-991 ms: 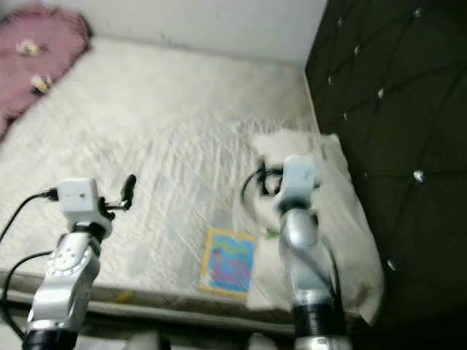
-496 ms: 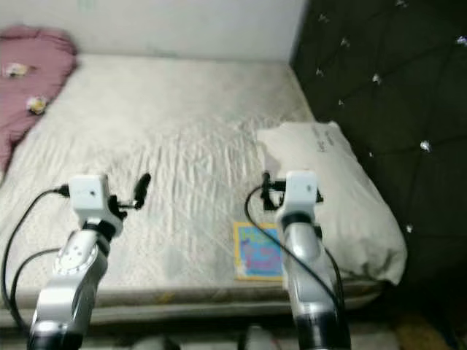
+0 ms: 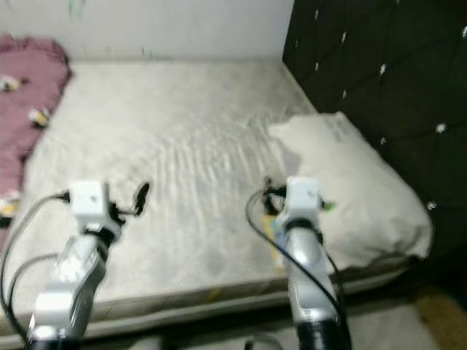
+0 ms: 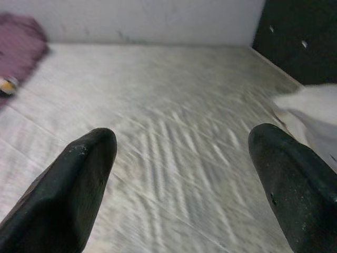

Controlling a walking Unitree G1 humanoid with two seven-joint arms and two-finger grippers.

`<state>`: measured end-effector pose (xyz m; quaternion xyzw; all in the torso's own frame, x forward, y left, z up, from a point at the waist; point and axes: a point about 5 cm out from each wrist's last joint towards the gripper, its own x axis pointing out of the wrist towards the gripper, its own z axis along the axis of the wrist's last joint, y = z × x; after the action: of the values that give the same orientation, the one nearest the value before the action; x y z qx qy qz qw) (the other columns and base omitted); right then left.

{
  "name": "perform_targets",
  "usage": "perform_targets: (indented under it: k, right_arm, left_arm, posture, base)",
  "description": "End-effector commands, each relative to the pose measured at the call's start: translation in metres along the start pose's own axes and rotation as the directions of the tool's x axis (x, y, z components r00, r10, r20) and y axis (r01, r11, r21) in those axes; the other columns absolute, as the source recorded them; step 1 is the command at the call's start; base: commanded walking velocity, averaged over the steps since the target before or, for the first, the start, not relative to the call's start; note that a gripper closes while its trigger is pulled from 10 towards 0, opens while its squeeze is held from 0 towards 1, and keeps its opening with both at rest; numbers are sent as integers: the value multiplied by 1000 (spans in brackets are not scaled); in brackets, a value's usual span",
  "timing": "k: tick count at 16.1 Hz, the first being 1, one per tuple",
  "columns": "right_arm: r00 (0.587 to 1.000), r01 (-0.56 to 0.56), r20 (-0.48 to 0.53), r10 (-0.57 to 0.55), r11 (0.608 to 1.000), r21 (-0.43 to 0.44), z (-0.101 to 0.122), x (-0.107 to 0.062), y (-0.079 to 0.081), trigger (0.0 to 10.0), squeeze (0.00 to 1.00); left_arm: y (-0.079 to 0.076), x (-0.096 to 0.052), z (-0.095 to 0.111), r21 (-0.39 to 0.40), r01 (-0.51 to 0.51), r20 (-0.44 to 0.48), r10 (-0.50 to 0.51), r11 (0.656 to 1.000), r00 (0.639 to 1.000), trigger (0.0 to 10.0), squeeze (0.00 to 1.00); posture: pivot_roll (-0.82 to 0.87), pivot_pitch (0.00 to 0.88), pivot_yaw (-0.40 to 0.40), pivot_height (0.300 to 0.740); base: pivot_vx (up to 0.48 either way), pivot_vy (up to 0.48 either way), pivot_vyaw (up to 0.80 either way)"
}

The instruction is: Clean up the room

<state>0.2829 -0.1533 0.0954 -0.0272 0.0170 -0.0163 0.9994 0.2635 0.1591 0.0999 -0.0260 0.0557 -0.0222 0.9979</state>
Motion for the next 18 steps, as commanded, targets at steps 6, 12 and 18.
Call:
perform_targets:
  k: [6,12,18]
  right_arm:
    - [999,-3,51,5,1000,-29,10,4,-6,10000,0]
    - [992,-75,98,80,996,-50,21,4,7,10000,0]
    - [994,-74,82,78,996,-45,20,6,7,10000,0]
  left_arm:
    - [-4,0,4,54,-13,34,11,998,999,10000,0]
    - [0,5,7,75,-36,35,34,997,999,10000,0]
    - [-4,7,5,50,-25,26,24,998,999,10000,0]
  posture:
    - [5,0,-4,740]
    - [7,0,-4,740]
    - [-2,0,-10,740]
  base:
    - [0,400,0]
    - [0,105,265]
    - [0,462,145]
